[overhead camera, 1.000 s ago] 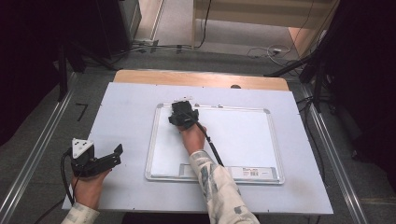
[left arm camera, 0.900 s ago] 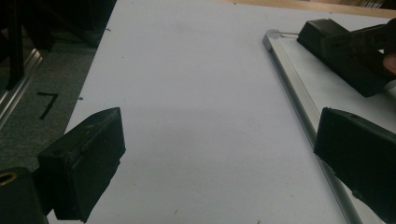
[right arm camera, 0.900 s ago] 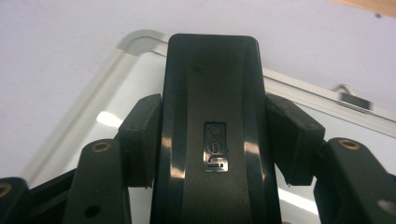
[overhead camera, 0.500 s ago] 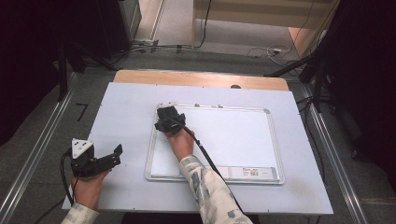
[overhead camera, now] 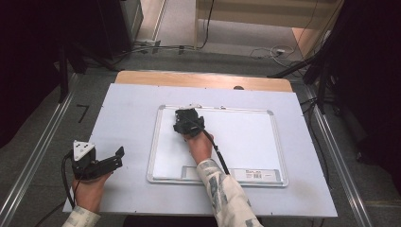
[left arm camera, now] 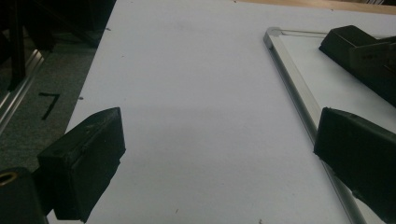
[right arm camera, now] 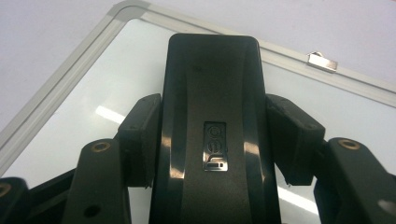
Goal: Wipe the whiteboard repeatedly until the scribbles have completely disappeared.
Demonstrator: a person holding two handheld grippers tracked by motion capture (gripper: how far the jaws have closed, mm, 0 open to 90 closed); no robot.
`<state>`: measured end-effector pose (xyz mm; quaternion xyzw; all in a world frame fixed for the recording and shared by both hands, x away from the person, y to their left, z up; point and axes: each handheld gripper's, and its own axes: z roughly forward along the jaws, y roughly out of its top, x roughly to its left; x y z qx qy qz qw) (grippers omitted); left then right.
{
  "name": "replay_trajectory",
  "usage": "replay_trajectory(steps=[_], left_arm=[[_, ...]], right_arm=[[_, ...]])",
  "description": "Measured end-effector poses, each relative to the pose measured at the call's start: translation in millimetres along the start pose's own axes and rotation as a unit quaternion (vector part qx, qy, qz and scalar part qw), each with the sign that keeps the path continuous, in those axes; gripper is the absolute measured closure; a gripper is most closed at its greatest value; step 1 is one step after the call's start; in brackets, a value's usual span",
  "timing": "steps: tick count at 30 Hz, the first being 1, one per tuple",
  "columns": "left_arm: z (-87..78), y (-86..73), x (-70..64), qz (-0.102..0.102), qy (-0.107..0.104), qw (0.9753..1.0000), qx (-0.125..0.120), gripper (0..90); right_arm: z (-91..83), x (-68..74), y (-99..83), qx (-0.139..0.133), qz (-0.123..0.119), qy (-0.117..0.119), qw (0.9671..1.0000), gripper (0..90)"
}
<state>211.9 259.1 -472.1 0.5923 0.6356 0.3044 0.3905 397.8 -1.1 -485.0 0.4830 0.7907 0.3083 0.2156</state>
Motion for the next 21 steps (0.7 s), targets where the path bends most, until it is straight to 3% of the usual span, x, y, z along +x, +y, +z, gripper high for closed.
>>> replay_trajectory(steps=[8,21], left_arm=[[1.4,0.2,1.3,-0.003,0.0,1.0,0.002,2.5],[3.2,0.9,-0.1,0.002,-0.001,1.0,0.003,2.5]], right_arm=[[9.1,1.5,9.8,-0.001,0.002,-0.009,1.0,38.6],[-6.6,30.3,-7.1,-0.004,-0.027,0.022,0.9994,38.6]])
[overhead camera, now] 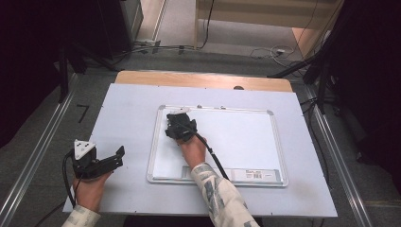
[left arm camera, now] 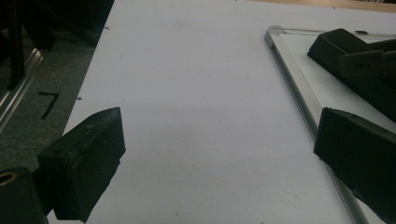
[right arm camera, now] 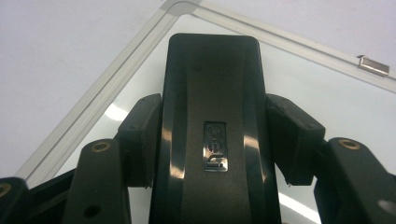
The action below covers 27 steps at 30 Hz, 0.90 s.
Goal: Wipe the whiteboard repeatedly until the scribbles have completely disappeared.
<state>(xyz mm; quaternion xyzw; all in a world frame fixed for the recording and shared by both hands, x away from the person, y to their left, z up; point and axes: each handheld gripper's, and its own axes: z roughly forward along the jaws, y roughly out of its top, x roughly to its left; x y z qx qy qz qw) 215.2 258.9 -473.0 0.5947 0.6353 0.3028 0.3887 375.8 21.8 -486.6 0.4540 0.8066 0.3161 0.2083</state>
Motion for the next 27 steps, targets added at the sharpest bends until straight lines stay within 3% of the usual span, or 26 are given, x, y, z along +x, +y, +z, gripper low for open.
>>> replay_trajectory(steps=[10,22,27], left_arm=[[1.3,0.4,-2.7,0.005,0.002,1.0,0.0,2.5],[2.2,0.7,-4.4,0.01,0.002,0.9999,0.0,2.6],[2.7,0.7,-4.1,0.01,0.002,0.9999,0.0,2.5]], right_arm=[[-19.9,15.0,-20.5,0.001,-0.022,0.021,0.9995,38.5],[-42.5,33.4,-42.8,0.005,-0.032,0.033,0.9989,38.6],[-49.3,42.4,-50.3,0.001,-0.051,0.04,0.9979,38.6]])
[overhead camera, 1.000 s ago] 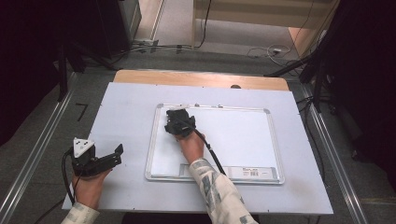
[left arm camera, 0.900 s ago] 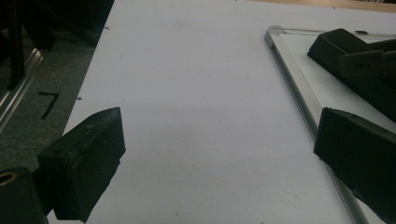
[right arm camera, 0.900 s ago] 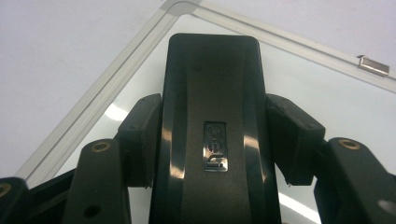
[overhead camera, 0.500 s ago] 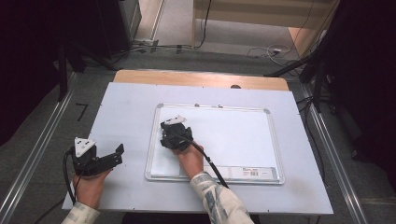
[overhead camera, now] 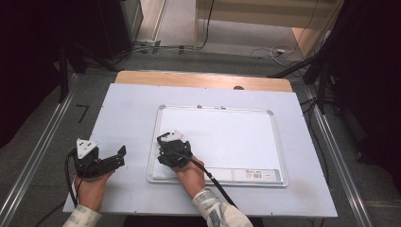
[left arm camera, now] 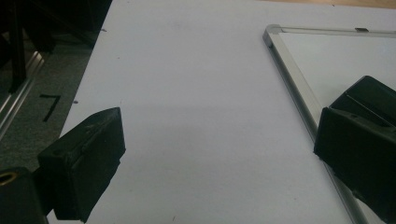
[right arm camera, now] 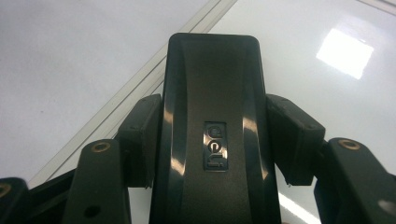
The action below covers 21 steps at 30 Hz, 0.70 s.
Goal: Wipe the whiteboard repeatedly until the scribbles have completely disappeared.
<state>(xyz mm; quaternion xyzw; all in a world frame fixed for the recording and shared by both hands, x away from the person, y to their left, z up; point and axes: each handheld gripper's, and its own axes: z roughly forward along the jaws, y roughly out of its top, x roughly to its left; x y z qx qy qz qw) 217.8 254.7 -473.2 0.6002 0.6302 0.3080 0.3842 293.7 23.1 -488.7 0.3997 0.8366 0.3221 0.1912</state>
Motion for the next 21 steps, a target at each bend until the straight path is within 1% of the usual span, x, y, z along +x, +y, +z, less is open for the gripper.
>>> replay_trajectory(steps=[2,4,6,21], left_arm=[[-0.6,0.0,-0.2,0.0,0.0,1.0,0.0,2.5],[-1.1,-0.1,0.1,0.0,0.0,1.0,0.001,2.5],[-1.6,-0.3,0.6,-0.001,0.0,1.0,0.001,2.6],[-4.0,-2.1,4.1,-0.008,0.003,1.0,0.0,2.6]], right_arm=[[0.7,-2.0,0.6,0.002,0.005,0.007,1.0,38.6],[2.4,-4.1,1.9,0.0,0.001,0.007,1.0,38.6],[5.5,-7.9,4.9,0.0,0.004,0.008,1.0,38.6],[33.9,-45.4,34.8,0.004,0.024,-0.015,0.9996,38.5]])
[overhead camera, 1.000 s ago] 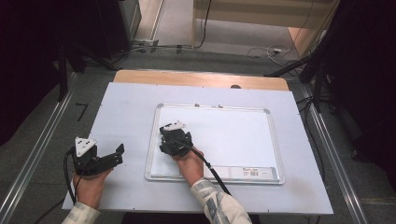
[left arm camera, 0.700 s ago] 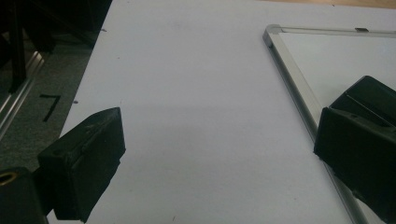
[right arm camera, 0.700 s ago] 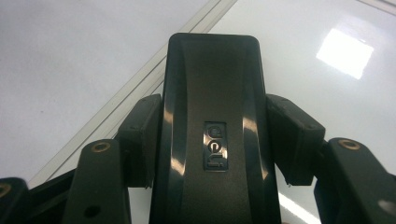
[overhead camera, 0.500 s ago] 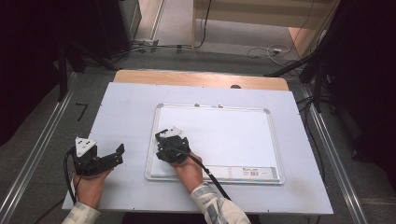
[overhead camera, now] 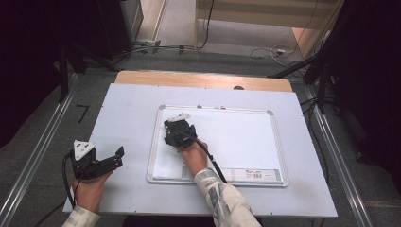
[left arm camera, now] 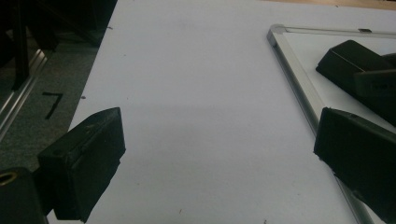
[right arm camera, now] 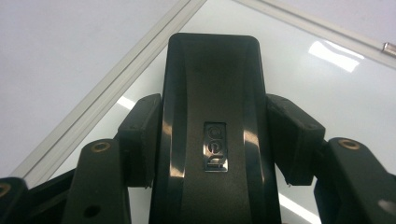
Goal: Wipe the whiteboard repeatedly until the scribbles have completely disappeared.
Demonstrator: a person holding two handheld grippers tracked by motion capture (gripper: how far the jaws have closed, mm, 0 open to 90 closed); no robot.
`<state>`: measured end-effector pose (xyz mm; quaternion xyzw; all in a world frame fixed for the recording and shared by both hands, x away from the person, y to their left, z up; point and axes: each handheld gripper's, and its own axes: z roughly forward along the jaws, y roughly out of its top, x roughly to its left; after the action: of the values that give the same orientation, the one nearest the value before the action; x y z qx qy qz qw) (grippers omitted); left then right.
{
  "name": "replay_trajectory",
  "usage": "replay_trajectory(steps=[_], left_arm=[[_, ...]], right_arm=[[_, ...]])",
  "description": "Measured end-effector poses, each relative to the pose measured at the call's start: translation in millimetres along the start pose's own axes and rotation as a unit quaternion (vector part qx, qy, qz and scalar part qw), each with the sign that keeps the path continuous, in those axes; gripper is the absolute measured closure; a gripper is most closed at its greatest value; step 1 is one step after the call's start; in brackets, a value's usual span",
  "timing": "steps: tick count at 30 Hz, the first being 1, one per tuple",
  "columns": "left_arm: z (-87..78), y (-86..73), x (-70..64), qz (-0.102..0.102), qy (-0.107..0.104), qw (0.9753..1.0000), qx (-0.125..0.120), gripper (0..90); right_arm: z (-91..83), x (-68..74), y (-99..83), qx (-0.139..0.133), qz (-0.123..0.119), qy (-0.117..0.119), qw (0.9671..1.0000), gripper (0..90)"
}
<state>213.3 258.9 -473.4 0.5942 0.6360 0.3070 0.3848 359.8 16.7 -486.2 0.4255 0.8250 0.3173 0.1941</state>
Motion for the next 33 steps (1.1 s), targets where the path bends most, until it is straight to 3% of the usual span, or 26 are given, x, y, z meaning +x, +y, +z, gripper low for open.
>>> replay_trajectory(steps=[12,22,26,33], left_arm=[[0.1,-0.9,3.0,-0.004,0.002,1.0,0.002,2.5],[-0.4,-1.7,3.3,-0.004,0.006,1.0,0.004,2.5],[1.1,-1.1,1.7,-0.001,0.005,1.0,0.004,2.5],[5.0,1.5,-3.4,0.003,0.003,1.0,0.004,2.6]], right_arm=[[15.4,-30.1,15.8,0.001,0.023,-0.018,0.9996,38.5],[5.3,-51.8,3.9,0.0,0.037,-0.032,0.9988,38.4],[-3.6,-50.8,-6.6,-0.002,0.033,-0.03,0.999,38.4],[-16.3,-26.7,-20.0,-0.004,0.016,-0.011,0.9998,38.5]])
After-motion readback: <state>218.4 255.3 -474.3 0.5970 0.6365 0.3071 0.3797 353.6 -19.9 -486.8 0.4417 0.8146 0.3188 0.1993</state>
